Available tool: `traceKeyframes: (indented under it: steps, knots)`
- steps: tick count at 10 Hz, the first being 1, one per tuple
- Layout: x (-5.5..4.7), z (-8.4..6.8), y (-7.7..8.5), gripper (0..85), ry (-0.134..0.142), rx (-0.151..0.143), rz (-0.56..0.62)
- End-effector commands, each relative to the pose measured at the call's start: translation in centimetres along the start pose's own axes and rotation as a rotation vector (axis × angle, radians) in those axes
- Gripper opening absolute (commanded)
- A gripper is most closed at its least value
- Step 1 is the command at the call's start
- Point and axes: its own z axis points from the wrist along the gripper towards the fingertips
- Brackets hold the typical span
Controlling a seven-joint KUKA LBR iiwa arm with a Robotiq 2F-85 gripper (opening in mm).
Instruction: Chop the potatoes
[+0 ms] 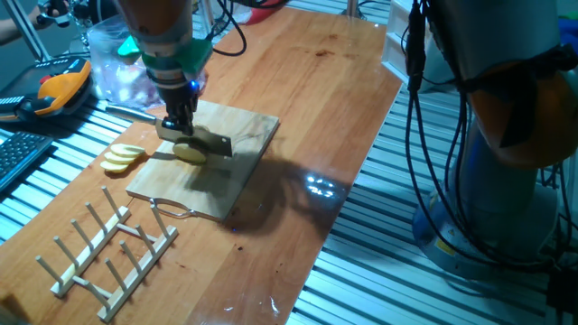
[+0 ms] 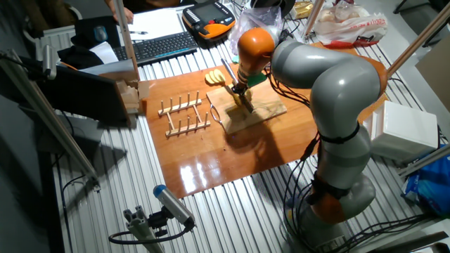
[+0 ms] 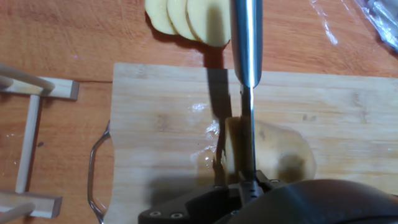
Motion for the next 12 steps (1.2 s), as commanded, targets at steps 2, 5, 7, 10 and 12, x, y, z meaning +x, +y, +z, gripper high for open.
traceKeyframes:
  steps: [2, 5, 7, 10, 12]
  knots:
    - [-0.2, 0.2, 0.0, 0.0, -0.001, 0.002, 0.001]
    - [-0.6, 0.5, 0.3, 0.0, 0.025, 0.016, -0.008]
    - [-0.7, 0.6, 0.3, 0.0, 0.055, 0.017, -0.016]
    - [-0.9, 1.2, 0.4, 0.0, 0.078, 0.024, -0.020]
    - [-1.4, 1.6, 0.1, 0.0, 0.087, 0.019, -0.030]
